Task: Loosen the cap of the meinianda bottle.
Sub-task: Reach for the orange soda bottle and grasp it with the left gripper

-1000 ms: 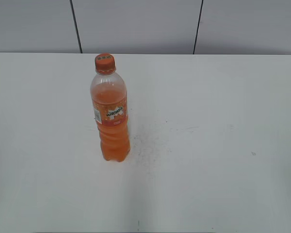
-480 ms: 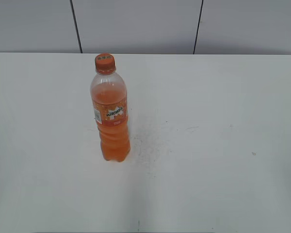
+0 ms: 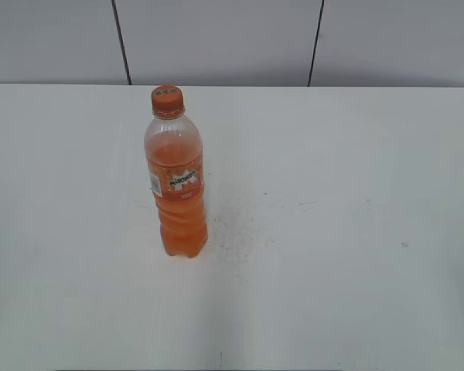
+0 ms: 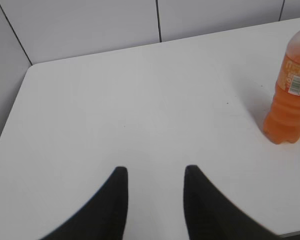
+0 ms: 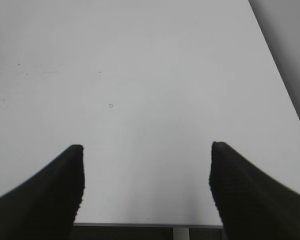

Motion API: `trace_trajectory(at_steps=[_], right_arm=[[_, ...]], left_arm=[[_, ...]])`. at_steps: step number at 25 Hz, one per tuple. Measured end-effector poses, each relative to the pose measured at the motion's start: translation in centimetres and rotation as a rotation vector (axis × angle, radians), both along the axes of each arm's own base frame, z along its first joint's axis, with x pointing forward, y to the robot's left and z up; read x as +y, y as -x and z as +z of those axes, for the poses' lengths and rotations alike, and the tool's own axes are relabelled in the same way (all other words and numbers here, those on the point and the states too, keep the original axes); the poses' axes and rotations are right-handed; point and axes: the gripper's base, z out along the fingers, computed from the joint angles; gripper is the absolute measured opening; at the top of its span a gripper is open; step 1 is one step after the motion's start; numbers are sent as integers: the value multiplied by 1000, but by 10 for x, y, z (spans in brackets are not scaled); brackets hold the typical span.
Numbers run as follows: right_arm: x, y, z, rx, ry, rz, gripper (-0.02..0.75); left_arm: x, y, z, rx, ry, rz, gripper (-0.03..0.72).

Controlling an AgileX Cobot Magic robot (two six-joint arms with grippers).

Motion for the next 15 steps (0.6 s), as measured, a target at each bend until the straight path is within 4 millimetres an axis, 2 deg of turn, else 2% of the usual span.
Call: trace_trajectory(at_steps=[15], right_arm=[[0, 0, 0, 0, 0, 0, 585]], left_arm=[[0, 0, 0, 0, 0, 0, 239]])
